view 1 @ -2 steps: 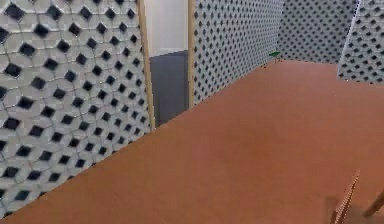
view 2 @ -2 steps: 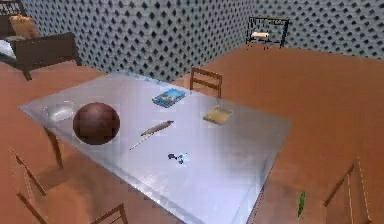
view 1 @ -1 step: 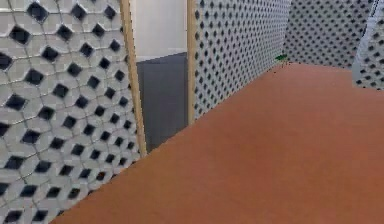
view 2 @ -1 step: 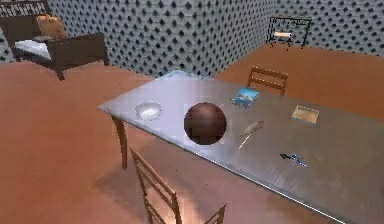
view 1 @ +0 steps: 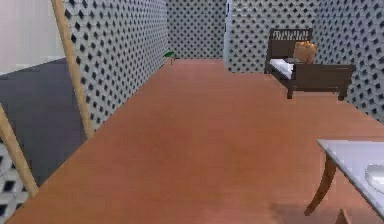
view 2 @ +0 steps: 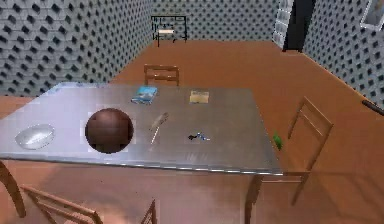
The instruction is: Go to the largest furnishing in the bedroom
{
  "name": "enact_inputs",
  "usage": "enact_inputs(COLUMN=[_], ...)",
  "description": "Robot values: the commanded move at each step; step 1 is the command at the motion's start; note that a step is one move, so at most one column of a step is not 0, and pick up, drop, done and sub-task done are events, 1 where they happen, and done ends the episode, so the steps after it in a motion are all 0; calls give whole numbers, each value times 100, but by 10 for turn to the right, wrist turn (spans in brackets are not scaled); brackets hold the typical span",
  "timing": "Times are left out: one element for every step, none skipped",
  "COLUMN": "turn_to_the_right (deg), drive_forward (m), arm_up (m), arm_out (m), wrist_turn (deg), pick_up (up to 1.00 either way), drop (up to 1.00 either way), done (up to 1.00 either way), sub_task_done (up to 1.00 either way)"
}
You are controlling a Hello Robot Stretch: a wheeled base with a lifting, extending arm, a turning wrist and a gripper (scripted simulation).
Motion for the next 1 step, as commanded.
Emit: enact_inputs(turn_to_the_right=[30], drive_forward=[0], arm_up=[0], arm_out=[0], wrist_turn=[0], pick_up=[0], drop=[0], done=[0], sub_task_done=[0])
